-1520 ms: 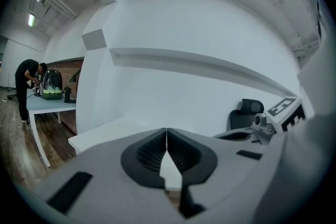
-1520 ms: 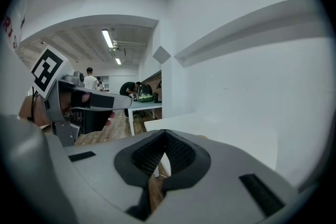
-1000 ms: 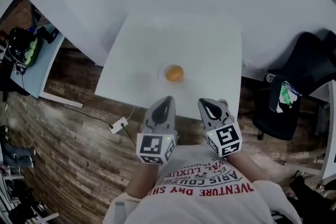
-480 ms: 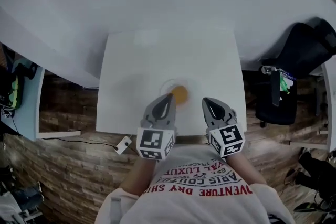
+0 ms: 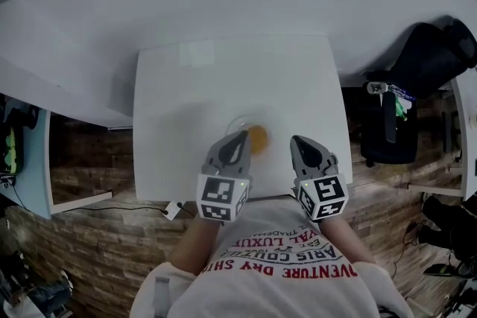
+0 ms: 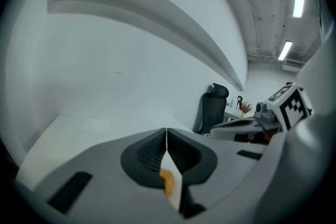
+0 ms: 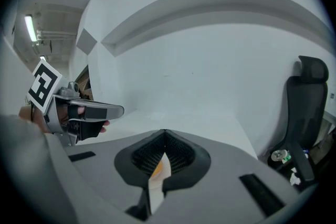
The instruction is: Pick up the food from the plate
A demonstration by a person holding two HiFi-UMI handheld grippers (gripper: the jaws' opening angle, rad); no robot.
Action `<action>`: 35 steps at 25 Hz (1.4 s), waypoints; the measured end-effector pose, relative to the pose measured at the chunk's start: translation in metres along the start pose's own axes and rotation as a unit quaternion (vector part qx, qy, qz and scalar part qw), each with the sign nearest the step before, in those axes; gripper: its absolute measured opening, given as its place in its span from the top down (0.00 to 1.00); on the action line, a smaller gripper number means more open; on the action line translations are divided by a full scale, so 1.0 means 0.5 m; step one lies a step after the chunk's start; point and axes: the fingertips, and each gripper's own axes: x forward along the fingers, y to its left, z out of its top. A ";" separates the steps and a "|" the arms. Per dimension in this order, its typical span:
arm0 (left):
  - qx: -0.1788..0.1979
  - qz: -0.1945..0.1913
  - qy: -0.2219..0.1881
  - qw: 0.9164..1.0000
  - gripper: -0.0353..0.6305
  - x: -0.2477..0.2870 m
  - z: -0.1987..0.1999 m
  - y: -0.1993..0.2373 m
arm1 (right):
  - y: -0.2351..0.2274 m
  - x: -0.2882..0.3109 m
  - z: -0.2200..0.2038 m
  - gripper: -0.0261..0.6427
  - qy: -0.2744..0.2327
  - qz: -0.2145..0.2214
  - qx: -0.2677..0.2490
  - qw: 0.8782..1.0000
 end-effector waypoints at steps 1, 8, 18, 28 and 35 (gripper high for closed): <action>-0.001 0.000 0.005 1.000 0.94 0.006 -0.006 -0.001 | -0.009 0.004 -0.003 0.95 0.002 -0.003 0.003 1.000; -0.001 -0.012 0.066 0.998 0.93 0.049 -0.071 -0.004 | -0.030 0.052 -0.035 0.95 0.037 0.020 0.015 0.999; -0.026 -0.008 0.145 0.989 0.63 0.121 -0.206 0.003 | -0.041 0.100 -0.124 0.95 0.095 0.060 0.039 0.993; -0.020 -0.009 0.218 0.976 0.38 0.184 -0.309 0.015 | -0.057 0.133 -0.176 0.95 0.122 0.088 0.052 0.987; -0.016 -0.013 0.251 0.968 0.38 0.198 -0.355 0.008 | -0.036 0.140 -0.205 0.95 0.144 0.113 0.049 0.982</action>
